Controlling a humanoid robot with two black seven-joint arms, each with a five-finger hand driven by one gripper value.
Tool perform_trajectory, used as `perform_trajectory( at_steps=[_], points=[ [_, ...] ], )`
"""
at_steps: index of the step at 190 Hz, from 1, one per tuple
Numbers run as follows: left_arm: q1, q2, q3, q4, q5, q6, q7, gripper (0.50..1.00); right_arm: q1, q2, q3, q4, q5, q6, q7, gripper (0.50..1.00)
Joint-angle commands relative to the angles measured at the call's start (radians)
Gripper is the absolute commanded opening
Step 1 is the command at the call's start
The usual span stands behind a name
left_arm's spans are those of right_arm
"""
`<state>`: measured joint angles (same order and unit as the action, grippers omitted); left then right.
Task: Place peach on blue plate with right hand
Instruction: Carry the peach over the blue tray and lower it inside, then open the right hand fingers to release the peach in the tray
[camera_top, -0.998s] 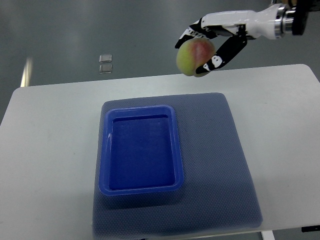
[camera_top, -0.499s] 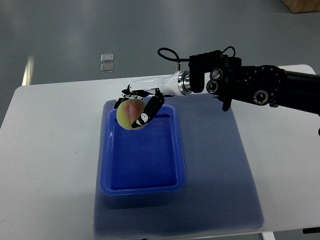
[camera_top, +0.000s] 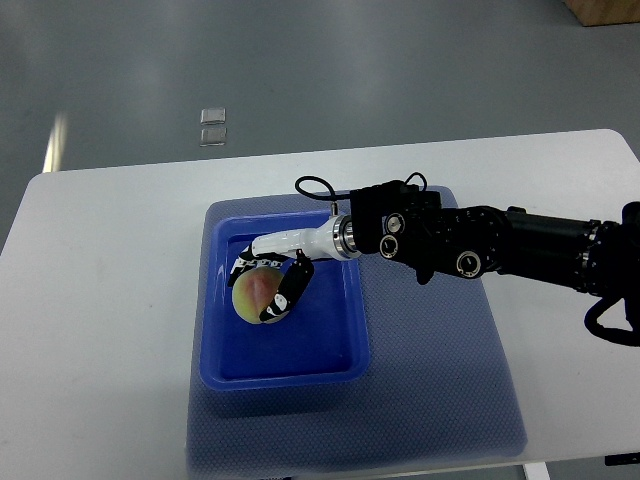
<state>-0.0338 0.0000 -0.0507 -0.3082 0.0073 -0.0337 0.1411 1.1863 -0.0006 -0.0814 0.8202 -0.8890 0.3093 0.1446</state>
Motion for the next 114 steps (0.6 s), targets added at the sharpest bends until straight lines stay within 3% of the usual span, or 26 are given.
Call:
perform_trajectory(
  at_steps=[1, 5, 6, 14, 29, 38, 39, 41, 57, 86, 114],
  points=[
    [0.0, 0.0, 0.0, 0.001, -0.001, 0.0, 0.0, 1.0, -0.017, 0.001, 0.0, -0.012, -0.022, -0.002, 0.001, 0.658],
    [0.0, 0.0, 0.0, 0.001, -0.001, 0.0, 0.0, 1.0, -0.017, 0.001, 0.0, -0.012, -0.022, -0.002, 0.001, 0.658],
    [0.0, 0.0, 0.0, 0.001, -0.001, 0.0, 0.0, 1.0, -0.019, 0.001, 0.002, -0.012, -0.022, -0.004, 0.001, 0.737],
    [0.0, 0.0, 0.0, 0.001, -0.001, 0.0, 0.0, 1.0, -0.019, 0.001, 0.002, -0.012, -0.022, -0.004, 0.001, 0.799],
    [0.0, 0.0, 0.0, 0.001, -0.001, -0.002, 0.0, 1.0, -0.017, 0.001, 0.002, -0.012, -0.022, 0.001, 0.001, 0.862],
    [0.0, 0.0, 0.0, 0.001, -0.001, -0.002, 0.0, 1.0, -0.017, 0.001, 0.002, -0.012, -0.022, 0.001, 0.001, 0.862],
    [0.0, 0.0, 0.0, 0.001, 0.0, 0.0, 0.0, 1.0, -0.016, 0.001, 0.002, -0.012, -0.022, 0.004, 0.001, 0.893],
    [0.0, 0.0, 0.0, 0.001, -0.001, 0.0, 0.0, 1.0, -0.014, 0.001, 0.002, -0.012, -0.024, 0.005, 0.001, 0.901],
    [0.0, 0.0, 0.0, 0.001, -0.001, 0.0, 0.0, 1.0, -0.005, -0.001, 0.003, -0.01, -0.022, 0.019, 0.0, 0.926],
    [0.0, 0.0, 0.0, 0.001, -0.001, 0.0, 0.0, 1.0, 0.003, -0.021, 0.012, -0.009, -0.019, 0.037, 0.0, 0.928],
    [0.0, 0.0, 0.002, 0.001, -0.001, 0.0, 0.0, 1.0, 0.105, -0.093, 0.077, 0.0, 0.001, 0.059, 0.0, 0.93]
  ],
)
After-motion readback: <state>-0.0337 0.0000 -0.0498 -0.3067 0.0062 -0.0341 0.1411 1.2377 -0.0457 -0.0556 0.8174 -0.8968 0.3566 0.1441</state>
